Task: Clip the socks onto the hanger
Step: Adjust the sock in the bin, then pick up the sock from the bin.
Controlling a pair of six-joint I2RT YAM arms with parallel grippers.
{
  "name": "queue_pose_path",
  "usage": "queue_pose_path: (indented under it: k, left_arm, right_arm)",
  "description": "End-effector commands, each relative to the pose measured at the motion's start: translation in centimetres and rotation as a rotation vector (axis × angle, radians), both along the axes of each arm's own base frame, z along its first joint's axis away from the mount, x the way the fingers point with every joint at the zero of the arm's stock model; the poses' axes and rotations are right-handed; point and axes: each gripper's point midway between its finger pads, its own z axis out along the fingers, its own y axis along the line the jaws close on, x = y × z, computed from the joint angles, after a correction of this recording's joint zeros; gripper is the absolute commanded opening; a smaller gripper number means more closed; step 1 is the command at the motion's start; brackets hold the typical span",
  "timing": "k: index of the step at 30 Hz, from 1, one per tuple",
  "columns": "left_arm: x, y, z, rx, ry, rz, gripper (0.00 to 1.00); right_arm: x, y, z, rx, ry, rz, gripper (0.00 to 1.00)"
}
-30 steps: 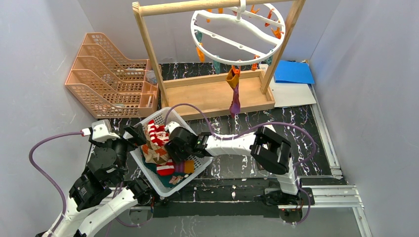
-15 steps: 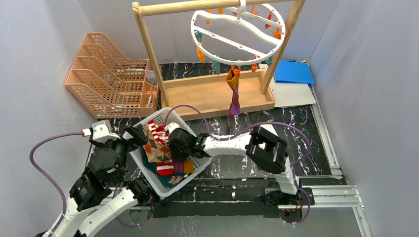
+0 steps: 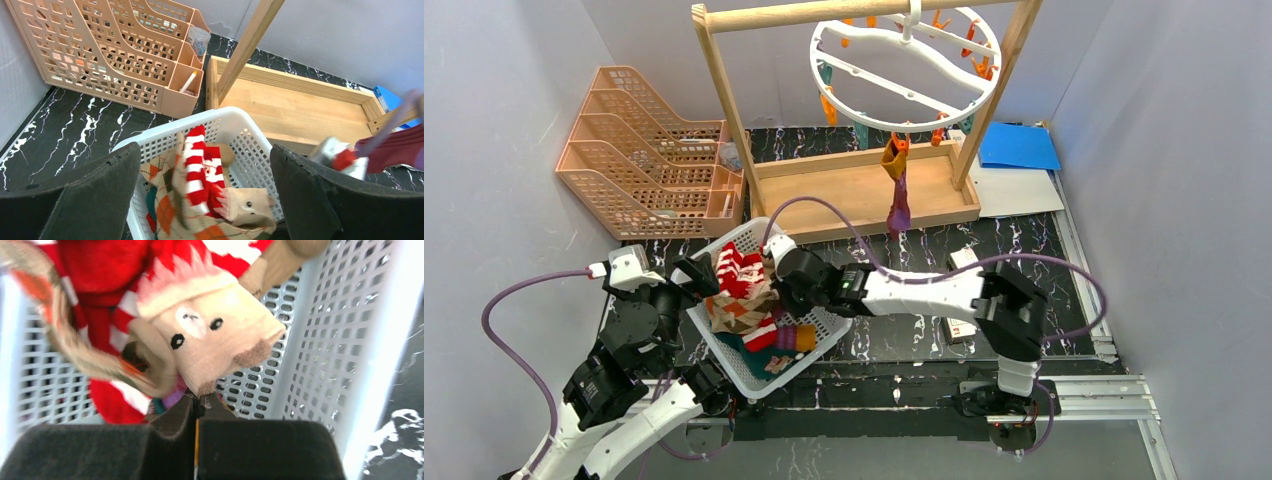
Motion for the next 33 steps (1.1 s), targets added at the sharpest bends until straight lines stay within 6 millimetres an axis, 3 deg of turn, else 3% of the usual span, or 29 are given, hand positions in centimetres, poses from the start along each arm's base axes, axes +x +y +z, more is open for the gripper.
queue_pose_path:
  k: [1, 5, 11, 16, 19, 26, 30, 33]
  left_arm:
    - [-0.1, 0.3, 0.5, -0.028, -0.012, 0.017, 0.99]
    - [0.0, 0.1, 0.6, -0.037, -0.016, 0.017, 0.98]
    - [0.4, -0.5, 0.7, -0.046, -0.009, 0.007, 0.98]
    - [0.7, -1.3, 0.5, -0.048, 0.008, -0.014, 0.99]
    - [0.8, -1.5, 0.1, -0.053, 0.016, -0.017, 0.98]
    - [1.0, -2.2, -1.1, -0.065, 0.039, -0.029, 0.98]
    - [1.1, -2.5, -1.5, -0.071, 0.048, -0.037, 0.98]
    - [1.0, -2.4, -1.5, -0.073, 0.049, -0.035, 0.98]
  right_arm:
    - [-0.7, 0.1, 10.1, 0.146, -0.092, 0.092, 0.01]
    - [-1.2, -0.8, 15.0, 0.211, -0.139, 0.126, 0.01]
    - [-2.3, -0.6, 22.2, 0.353, -0.18, 0.19, 0.01]
    - [-2.8, -1.0, 26.3, 0.422, -0.216, 0.216, 0.01]
    - [-2.9, -1.6, 24.9, 0.413, -0.22, 0.219, 0.01]
    - [-3.2, -1.7, 16.7, 0.307, -0.139, 0.212, 0.01]
    - [-4.1, 0.1, 14.5, 0.288, -0.083, 0.278, 0.01]
    - [-4.3, 1.7, 14.7, 0.308, -0.089, 0.312, 0.01]
